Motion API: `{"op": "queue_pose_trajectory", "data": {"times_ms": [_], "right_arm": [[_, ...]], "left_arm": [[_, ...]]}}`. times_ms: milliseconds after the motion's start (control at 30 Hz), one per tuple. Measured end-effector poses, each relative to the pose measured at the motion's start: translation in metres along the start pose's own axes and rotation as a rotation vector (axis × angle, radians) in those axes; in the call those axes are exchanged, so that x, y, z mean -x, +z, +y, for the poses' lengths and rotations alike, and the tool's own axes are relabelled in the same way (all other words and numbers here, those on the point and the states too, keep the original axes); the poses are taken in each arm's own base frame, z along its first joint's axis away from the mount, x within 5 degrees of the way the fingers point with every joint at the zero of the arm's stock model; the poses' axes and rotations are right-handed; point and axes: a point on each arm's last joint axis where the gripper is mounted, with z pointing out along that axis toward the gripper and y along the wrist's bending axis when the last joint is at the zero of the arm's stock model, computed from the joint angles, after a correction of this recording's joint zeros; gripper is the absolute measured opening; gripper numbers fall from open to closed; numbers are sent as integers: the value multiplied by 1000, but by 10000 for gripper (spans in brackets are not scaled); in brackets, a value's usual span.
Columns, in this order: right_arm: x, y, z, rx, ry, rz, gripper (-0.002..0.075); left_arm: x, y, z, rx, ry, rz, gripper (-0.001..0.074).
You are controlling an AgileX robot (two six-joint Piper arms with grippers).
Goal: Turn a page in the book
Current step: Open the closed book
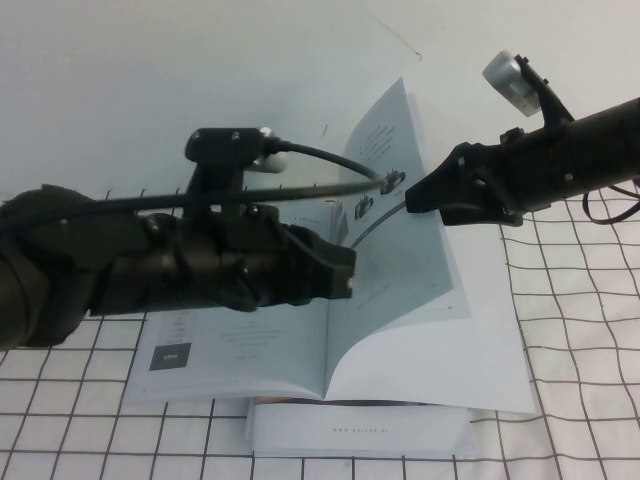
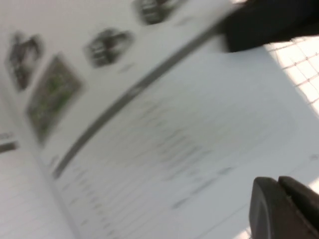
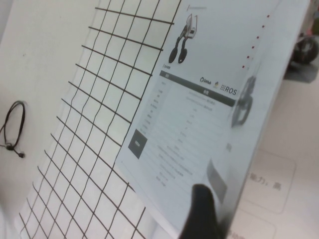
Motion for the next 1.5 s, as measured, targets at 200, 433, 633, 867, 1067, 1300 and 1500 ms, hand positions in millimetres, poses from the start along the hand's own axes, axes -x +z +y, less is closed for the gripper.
{"op": "queue_pose_trajectory", "data": {"times_ms": [200, 433, 633, 867, 1067, 1300, 1500], "right_arm": [[0, 0, 0, 0, -18, 0, 518], [1, 0, 0, -4, -20, -8, 518], [1, 0, 0, -5, -20, -12, 518], [1, -1, -1, -8, -39, -11, 518], [-3, -27, -27, -127, -73, 54, 518], [-13, -59, -56, -227, -17, 155, 515], [-17, -47, -49, -238, -53, 217, 486]], "left_arm": [[-5, 5, -27, -37, 52, -16, -2], [-20, 13, -61, -141, 115, 33, -2], [-39, 21, -108, -150, 250, -21, -2], [-47, 21, -132, -92, 335, -129, -2], [-50, 21, -128, -64, 369, -136, -2], [-65, 22, -89, 106, 211, -103, -2], [-55, 18, -31, 325, 126, -104, -2]]}}
